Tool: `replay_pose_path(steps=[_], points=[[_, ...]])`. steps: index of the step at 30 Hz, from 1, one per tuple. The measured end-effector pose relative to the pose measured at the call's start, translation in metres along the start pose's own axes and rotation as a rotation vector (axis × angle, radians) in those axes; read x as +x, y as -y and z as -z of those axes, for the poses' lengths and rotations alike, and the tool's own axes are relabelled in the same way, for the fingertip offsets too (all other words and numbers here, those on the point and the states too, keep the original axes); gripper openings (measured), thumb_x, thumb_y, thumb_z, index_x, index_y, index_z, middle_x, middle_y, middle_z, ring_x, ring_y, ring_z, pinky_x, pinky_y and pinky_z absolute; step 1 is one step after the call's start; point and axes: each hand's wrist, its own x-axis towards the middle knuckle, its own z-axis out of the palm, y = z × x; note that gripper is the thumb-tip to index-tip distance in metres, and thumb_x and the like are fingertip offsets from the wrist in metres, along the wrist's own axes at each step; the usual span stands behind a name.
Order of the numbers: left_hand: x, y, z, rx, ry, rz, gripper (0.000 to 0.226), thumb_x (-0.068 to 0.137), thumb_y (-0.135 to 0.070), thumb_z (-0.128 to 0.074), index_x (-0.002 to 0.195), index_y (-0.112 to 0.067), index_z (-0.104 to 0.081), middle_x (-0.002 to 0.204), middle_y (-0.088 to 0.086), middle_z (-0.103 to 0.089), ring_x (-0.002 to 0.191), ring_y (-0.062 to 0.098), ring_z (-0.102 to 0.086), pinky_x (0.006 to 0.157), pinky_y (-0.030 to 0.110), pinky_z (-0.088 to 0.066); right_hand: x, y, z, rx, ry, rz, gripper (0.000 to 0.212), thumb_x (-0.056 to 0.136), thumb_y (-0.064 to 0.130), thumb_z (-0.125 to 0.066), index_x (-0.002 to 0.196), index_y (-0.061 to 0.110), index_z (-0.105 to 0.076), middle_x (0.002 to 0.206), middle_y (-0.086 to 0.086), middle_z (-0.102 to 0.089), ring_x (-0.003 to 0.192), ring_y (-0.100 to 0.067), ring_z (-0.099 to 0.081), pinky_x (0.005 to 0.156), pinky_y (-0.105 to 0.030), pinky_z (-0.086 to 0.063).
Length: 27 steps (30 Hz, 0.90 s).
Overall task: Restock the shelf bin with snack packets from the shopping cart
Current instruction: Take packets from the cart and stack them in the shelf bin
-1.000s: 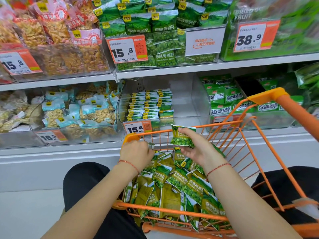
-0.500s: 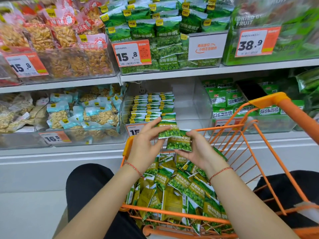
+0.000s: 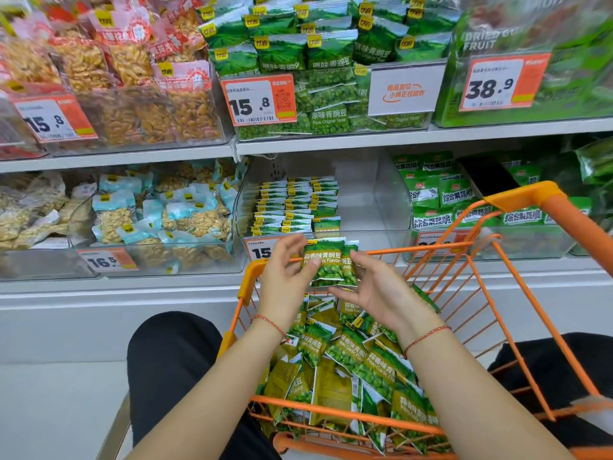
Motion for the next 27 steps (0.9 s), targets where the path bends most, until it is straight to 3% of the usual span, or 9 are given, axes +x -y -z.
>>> replay_pose_path(steps=[3, 7, 10, 15, 17, 19, 22, 24, 27], points=[[0.0, -0.006, -0.002, -0.081, 0.001, 0.122, 0.058, 0.087, -0.01, -0.066, 0.139, -0.013, -0.041, 0.138, 0.001, -0.049, 0.121, 0.012, -0.049, 0.102, 0.032, -0.044, 0.0, -0.002, 0.001, -0.08, 0.04, 0.057, 0.03, 0.098, 0.018, -0.048, 0.127, 0.01, -0.052, 0.118, -0.008, -0.065, 0.109, -0.024, -0.062, 0.098, -0.047, -0.048], [-0.002, -0.013, -0.005, -0.132, 0.072, 0.214, 0.062, 0.091, -0.002, -0.057, 0.146, -0.009, -0.031, 0.149, 0.005, -0.037, 0.131, 0.01, -0.039, 0.106, 0.028, -0.037, -0.002, -0.004, -0.001, -0.078, 0.087, 0.122, 0.026, 0.099, 0.012, -0.045, 0.122, 0.01, -0.054, 0.111, -0.008, -0.067, 0.104, -0.022, -0.063, 0.095, -0.044, -0.049], [-0.004, -0.016, -0.005, -0.14, 0.142, 0.231, 0.055, 0.093, 0.001, -0.054, 0.144, -0.011, -0.037, 0.138, 0.002, -0.048, 0.115, 0.001, -0.045, 0.089, 0.015, -0.043, -0.002, -0.005, -0.003, -0.14, 0.067, 0.155, 0.027, 0.099, 0.007, -0.042, 0.122, 0.012, -0.054, 0.105, -0.004, -0.069, 0.093, -0.016, -0.065, 0.088, -0.039, -0.049], [-0.004, -0.018, -0.01, -0.198, 0.064, 0.208, 0.048, 0.088, 0.01, -0.056, 0.131, -0.011, -0.045, 0.101, -0.007, -0.06, 0.077, -0.016, -0.06, 0.064, 0.008, -0.05, 0.0, -0.007, -0.004, -0.153, 0.034, 0.168, 0.028, 0.099, 0.004, -0.039, 0.12, 0.012, -0.055, 0.105, -0.006, -0.069, 0.096, -0.021, -0.063, 0.1, -0.049, -0.042], [-0.002, -0.02, -0.01, -0.224, 0.006, 0.213, 0.054, 0.085, 0.009, -0.06, 0.132, -0.014, -0.046, 0.113, -0.002, -0.059, 0.101, -0.006, -0.058, 0.078, 0.015, -0.051, -0.003, -0.006, -0.006, -0.141, 0.032, 0.156, 0.026, 0.101, 0.01, -0.038, 0.119, 0.014, -0.056, 0.109, -0.006, -0.068, 0.101, -0.022, -0.063, 0.099, -0.048, -0.044], [0.0, -0.02, -0.008, -0.241, -0.023, 0.227, 0.059, 0.084, 0.005, -0.064, 0.136, -0.016, -0.045, 0.132, 0.008, -0.053, 0.123, 0.012, -0.05, 0.092, 0.024, -0.046, -0.006, -0.005, -0.008, -0.161, 0.043, 0.141, 0.027, 0.101, 0.029, -0.04, 0.119, 0.019, -0.058, 0.113, -0.004, -0.068, 0.108, -0.021, -0.062, 0.097, -0.044, -0.047], [0.003, -0.023, -0.006, -0.255, -0.013, 0.253, 0.061, 0.086, 0.002, -0.063, 0.14, -0.015, -0.041, 0.141, 0.012, -0.047, 0.132, 0.018, -0.044, 0.094, 0.026, -0.04, -0.008, -0.005, -0.008, -0.235, 0.066, 0.154, 0.056, 0.082, 0.053, -0.063, 0.128, 0.021, -0.054, 0.126, 0.0, -0.062, 0.119, -0.015, -0.057, 0.098, -0.045, -0.048], [0.003, -0.024, -0.007, -0.254, 0.015, 0.248, 0.06, 0.088, 0.004, -0.059, 0.142, -0.013, -0.039, 0.144, 0.012, -0.044, 0.134, 0.018, -0.041, 0.094, 0.024, -0.039, -0.008, -0.005, -0.008, -0.31, 0.06, 0.202, 0.063, 0.073, 0.04, -0.077, 0.127, 0.019, -0.053, 0.12, 0.002, -0.066, 0.112, -0.013, -0.061, 0.096, -0.042, -0.05], [0.002, -0.025, -0.009, -0.257, 0.055, 0.231, 0.059, 0.09, 0.008, -0.054, 0.143, -0.01, -0.037, 0.147, 0.01, -0.04, 0.135, 0.016, -0.038, 0.08, 0.01, -0.047, -0.009, -0.005, -0.008, -0.366, 0.023, 0.283, 0.037, 0.081, 0.019, -0.073, 0.111, 0.028, -0.055, 0.098, 0.009, -0.071, 0.091, -0.003, -0.068, 0.082, -0.025, -0.052]])
